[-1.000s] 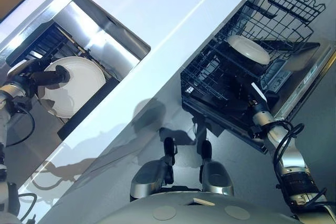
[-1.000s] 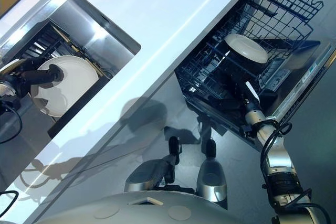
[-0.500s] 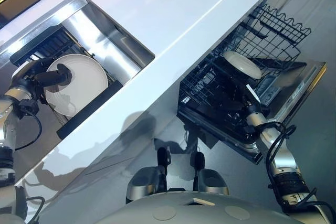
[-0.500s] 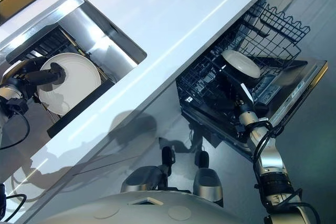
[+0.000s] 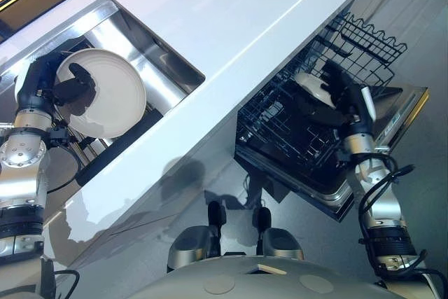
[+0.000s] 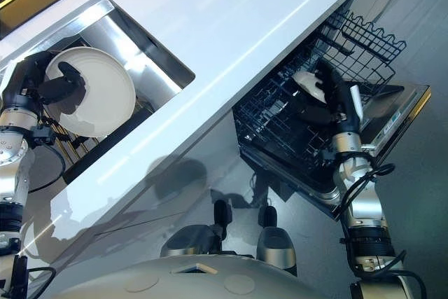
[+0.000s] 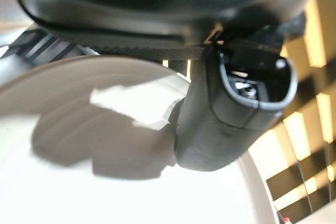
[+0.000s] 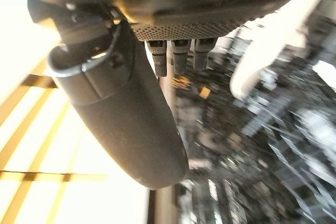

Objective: Pick up plates and place into dishwasher.

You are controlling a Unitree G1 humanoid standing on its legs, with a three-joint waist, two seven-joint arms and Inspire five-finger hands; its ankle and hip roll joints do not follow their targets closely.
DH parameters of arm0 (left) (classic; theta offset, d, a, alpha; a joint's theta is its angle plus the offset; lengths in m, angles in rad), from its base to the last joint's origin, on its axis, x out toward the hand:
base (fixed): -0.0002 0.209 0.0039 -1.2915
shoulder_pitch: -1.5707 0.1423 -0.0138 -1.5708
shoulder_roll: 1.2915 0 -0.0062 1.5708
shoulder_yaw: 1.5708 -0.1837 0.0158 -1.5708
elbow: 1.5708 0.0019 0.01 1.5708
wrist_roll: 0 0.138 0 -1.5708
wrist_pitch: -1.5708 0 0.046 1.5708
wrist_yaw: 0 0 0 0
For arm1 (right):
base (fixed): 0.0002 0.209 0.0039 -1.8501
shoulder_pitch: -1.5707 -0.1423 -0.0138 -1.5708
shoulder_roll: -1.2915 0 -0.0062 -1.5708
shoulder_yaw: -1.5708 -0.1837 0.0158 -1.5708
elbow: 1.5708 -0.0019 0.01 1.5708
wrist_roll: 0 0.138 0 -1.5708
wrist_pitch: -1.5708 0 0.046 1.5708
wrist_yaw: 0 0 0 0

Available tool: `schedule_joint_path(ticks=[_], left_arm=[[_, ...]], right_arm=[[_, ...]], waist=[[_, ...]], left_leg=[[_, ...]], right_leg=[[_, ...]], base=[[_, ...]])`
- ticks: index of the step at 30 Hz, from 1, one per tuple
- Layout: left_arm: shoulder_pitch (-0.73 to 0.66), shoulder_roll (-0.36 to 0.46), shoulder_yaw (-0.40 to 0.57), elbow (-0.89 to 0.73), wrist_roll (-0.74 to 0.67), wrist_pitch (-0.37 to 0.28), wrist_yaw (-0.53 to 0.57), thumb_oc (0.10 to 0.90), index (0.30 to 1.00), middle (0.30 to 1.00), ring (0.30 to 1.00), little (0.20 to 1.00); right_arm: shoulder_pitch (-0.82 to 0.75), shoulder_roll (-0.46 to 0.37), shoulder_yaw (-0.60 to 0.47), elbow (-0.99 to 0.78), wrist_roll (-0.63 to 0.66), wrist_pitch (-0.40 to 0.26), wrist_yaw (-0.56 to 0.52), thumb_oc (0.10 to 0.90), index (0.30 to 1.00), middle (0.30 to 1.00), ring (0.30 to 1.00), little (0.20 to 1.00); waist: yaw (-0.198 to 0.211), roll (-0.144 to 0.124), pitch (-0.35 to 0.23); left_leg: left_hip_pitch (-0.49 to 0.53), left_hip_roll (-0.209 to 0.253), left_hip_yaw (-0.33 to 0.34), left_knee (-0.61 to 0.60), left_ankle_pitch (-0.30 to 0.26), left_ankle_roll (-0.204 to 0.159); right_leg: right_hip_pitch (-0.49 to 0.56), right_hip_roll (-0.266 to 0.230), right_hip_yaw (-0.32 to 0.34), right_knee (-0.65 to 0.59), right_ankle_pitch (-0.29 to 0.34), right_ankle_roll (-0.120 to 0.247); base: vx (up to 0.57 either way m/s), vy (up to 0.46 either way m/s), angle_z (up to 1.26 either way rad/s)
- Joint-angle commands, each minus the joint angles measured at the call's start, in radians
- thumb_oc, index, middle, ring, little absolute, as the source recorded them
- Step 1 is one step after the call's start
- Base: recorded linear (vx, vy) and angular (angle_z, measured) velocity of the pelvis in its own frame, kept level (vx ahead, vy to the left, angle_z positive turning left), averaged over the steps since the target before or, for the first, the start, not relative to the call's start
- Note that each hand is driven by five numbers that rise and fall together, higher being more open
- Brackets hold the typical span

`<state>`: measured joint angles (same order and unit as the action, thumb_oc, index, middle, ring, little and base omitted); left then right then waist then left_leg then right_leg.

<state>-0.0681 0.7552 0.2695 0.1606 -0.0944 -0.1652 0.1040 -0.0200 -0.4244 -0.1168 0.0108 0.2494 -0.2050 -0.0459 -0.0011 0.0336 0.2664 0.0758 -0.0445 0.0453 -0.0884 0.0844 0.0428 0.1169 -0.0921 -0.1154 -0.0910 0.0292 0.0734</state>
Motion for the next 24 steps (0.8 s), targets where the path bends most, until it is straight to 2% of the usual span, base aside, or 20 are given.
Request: schedule_joint_path(ticks=[1, 6, 8, 13, 15, 19, 24], left_arm=[[-0.023, 0.025, 0.106, -0.094, 0.131, -0.203, 0.163, 0.100, 0.300, 0.300, 0.300, 0.200], [0.005, -0.006, 0.117, -0.216, 0.298, -0.270, 0.340, 0.100, 0.300, 0.300, 0.300, 0.200], [0.007, -0.019, 0.116, -0.261, 0.360, -0.286, 0.418, 0.100, 0.300, 0.300, 0.300, 0.200], [-0.034, -0.038, 0.081, -0.313, 0.469, -0.313, 0.559, 0.100, 0.300, 0.300, 0.300, 0.200], [-0.066, -0.040, 0.053, -0.322, 0.512, -0.320, 0.608, 0.100, 0.300, 0.300, 0.300, 0.200], [-0.151, -0.043, -0.024, -0.325, 0.619, -0.316, 0.730, 0.100, 0.300, 0.300, 0.300, 0.200], [-0.259, -0.039, -0.119, -0.330, 0.724, -0.269, 0.815, 0.100, 0.300, 0.300, 0.300, 0.200]], right_arm=[[-0.063, -0.020, -0.037, -0.109, -0.024, -0.144, -0.028, 0.800, 0.900, 0.900, 0.900, 0.900], [-0.065, -0.018, -0.066, -0.143, -0.110, -0.159, -0.162, 0.800, 0.900, 0.900, 0.900, 0.900], [-0.068, -0.019, -0.080, -0.164, -0.095, -0.175, -0.180, 0.800, 0.900, 0.900, 0.900, 0.900], [-0.100, -0.025, -0.049, -0.246, 0.041, -0.180, -0.025, 0.800, 0.900, 0.900, 0.900, 0.900], [-0.121, -0.027, -0.014, -0.275, 0.106, -0.155, 0.056, 0.800, 0.900, 0.900, 0.900, 0.900], [-0.190, -0.033, 0.071, -0.314, 0.231, -0.079, 0.166, 0.800, 0.900, 0.900, 0.900, 0.900], [-0.273, -0.011, 0.178, -0.350, 0.380, 0.041, 0.231, 0.800, 0.900, 0.900, 0.900, 0.900]], waist=[[0.003, 0.043, -0.184], [0.003, 0.035, -0.200], [0.001, 0.033, -0.205], [-0.001, 0.027, -0.217], [-0.002, 0.024, -0.221], [-0.007, 0.017, -0.236], [-0.011, 0.011, -0.252]], left_leg=[[0.028, 0.012, -0.022, 0.001, -0.125, -0.018], [0.040, 0.020, -0.021, 0.001, -0.129, -0.022], [0.045, 0.023, -0.021, 0.001, -0.130, -0.023], [0.053, 0.025, -0.021, 0.003, -0.134, -0.026], [0.055, 0.026, -0.022, 0.003, -0.135, -0.028], [0.057, 0.028, -0.019, 0.002, -0.135, -0.033], [0.060, 0.030, -0.013, 0.003, -0.138, -0.036]], right_leg=[[-0.054, 0.063, -0.028, 0.117, -0.138, -0.018], [-0.045, 0.072, -0.028, 0.121, -0.147, -0.027], [-0.042, 0.075, -0.027, 0.122, -0.148, -0.029], [-0.037, 0.080, -0.026, 0.130, -0.154, -0.033], [-0.036, 0.082, -0.024, 0.132, -0.156, -0.034], [-0.036, 0.085, -0.025, 0.134, -0.158, -0.035], [-0.033, 0.086, -0.024, 0.136, -0.158, -0.035]], base=[[0.02, -0.053, 0.07], [0.02, -0.041, 0.06], [0.02, -0.038, -0.01], [0.03, -0.037, -0.04], [0.02, -0.033, -0.07], [0.02, -0.034, -0.03], [0.01, -0.015, 0.01]])
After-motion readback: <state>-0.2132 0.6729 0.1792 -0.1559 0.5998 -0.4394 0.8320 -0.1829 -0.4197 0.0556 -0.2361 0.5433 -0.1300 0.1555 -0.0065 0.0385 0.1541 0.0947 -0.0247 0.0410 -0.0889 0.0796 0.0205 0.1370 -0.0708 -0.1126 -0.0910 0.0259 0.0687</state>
